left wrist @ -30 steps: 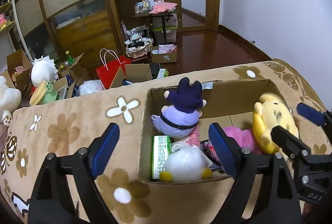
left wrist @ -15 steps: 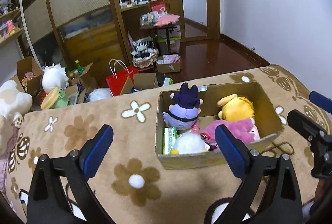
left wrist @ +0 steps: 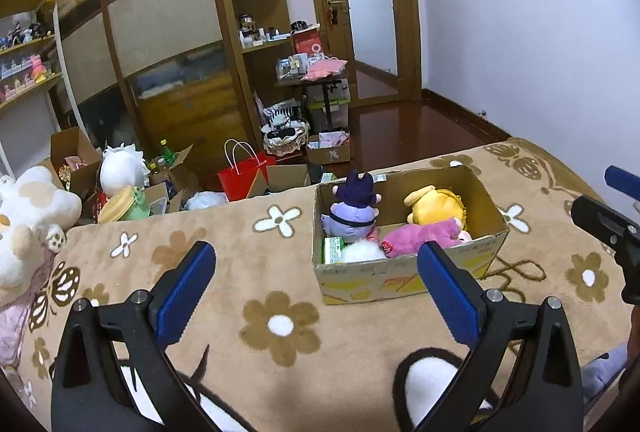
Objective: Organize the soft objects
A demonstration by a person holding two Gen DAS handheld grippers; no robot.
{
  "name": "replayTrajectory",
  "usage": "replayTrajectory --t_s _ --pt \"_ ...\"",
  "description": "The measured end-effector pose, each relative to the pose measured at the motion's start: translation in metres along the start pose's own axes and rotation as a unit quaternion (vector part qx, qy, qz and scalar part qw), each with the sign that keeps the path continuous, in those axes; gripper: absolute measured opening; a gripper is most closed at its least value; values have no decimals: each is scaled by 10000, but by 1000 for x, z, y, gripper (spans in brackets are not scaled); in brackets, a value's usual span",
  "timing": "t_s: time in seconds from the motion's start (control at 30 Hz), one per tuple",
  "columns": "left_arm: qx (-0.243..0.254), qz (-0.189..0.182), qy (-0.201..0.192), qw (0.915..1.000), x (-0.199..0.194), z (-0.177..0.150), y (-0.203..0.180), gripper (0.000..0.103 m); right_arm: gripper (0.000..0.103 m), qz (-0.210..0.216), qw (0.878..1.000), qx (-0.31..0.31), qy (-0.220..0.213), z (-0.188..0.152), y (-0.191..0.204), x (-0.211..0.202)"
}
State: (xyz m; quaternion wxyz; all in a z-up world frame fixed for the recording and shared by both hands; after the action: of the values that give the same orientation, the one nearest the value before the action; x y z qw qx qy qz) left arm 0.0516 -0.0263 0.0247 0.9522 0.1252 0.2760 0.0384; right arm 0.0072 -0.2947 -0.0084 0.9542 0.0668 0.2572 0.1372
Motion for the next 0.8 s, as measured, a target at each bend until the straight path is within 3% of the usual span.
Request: replayTrajectory --t_s 0.17,0.8 --pt "-52 -176 -99 9998 -14 -7 7 100 103 -65 9999 -77 31 -9 4 -13" --pt "132 68 -485 9987 -28 -23 1 101 103 -227 9997 56 -70 -26 1 -31"
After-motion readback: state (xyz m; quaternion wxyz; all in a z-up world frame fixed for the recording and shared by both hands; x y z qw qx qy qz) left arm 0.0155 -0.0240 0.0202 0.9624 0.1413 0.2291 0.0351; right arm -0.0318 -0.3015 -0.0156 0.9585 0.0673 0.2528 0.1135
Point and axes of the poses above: each gripper's, at about its wrist camera, not at the fingertips, and x roughly the way its jaws point, y to its left, z to its top, the point moved 3 cm from there along x, roughly the way its jaws point, and after that the axes turned 15 degrees about z, right-handed, at the moved point
